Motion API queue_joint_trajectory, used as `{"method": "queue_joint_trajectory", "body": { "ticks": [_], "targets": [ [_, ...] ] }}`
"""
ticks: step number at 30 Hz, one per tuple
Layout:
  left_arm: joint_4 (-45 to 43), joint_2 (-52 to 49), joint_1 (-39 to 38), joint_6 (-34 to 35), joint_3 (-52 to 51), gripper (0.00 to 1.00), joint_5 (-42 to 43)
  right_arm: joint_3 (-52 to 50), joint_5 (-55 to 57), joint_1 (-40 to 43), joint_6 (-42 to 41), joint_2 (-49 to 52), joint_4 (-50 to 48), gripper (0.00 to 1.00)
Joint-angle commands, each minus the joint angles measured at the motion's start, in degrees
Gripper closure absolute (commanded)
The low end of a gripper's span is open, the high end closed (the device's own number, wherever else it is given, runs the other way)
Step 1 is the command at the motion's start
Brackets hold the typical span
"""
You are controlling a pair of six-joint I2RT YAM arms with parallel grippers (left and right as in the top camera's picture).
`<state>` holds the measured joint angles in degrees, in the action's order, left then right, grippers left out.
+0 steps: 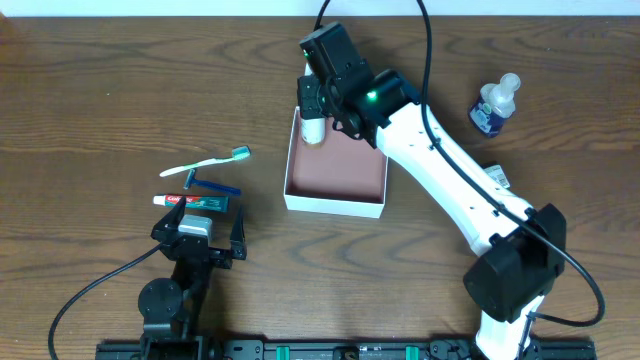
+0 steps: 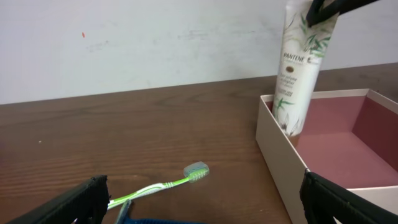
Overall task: Pack container
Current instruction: 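Carry the tube with the right gripper over the white box, then lower the tube upright into the box's back-left corner and release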
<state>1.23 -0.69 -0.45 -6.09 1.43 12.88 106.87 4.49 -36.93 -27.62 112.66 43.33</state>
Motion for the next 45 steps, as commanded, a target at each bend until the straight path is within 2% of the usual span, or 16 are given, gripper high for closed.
{"method": "queue_joint_trajectory", "body": {
  "ticks": [1,11,15,16,18,23,25,31,45],
  "targets": [
    [1.7,0.0,-0.2,-0.5,-1.2,0.02,0.1,1.0,-0.4,-0.7,-1.6,0.6,-1.3,0.99],
    [1.7,0.0,-0.2,-0.5,-1.2,0.02,0.1,1.0,-0.4,-1.1,-2.1,0.9,-2.9,0.98],
    [1.7,0.0,-0.2,-0.5,-1.2,0.02,0.1,1.0,-0.4,-1.3,-2.1,0.9,-2.9,0.93],
    [1.7,0.0,-0.2,-0.5,-1.2,0.02,0.1,1.0,-0.4,-1.4,-2.1,0.9,-2.9,0.88],
    [1.7,0.0,-0.2,-0.5,-1.2,0.02,0.1,1.0,-0.4,-1.5,-2.2,0.9,-3.0,0.69],
    [1.7,0.0,-0.2,-0.5,-1.2,0.02,0.1,1.0,-0.4,-1.7,-2.1,0.9,-3.1,0.53],
    [1.7,0.0,-0.2,-0.5,-1.2,0.02,0.1,1.0,-0.5,-1.8,-2.1,0.9,-3.1,0.51],
    [1.7,0.0,-0.2,-0.5,-1.2,0.02,0.1,1.0,-1.6,-2.0,-1.9,0.2,-2.3,0.5],
    [1.7,0.0,-0.2,-0.5,-1.2,0.02,0.1,1.0,-2.6,-2.9,-6.1,-0.9,2.7,0.68]
  ]
}}
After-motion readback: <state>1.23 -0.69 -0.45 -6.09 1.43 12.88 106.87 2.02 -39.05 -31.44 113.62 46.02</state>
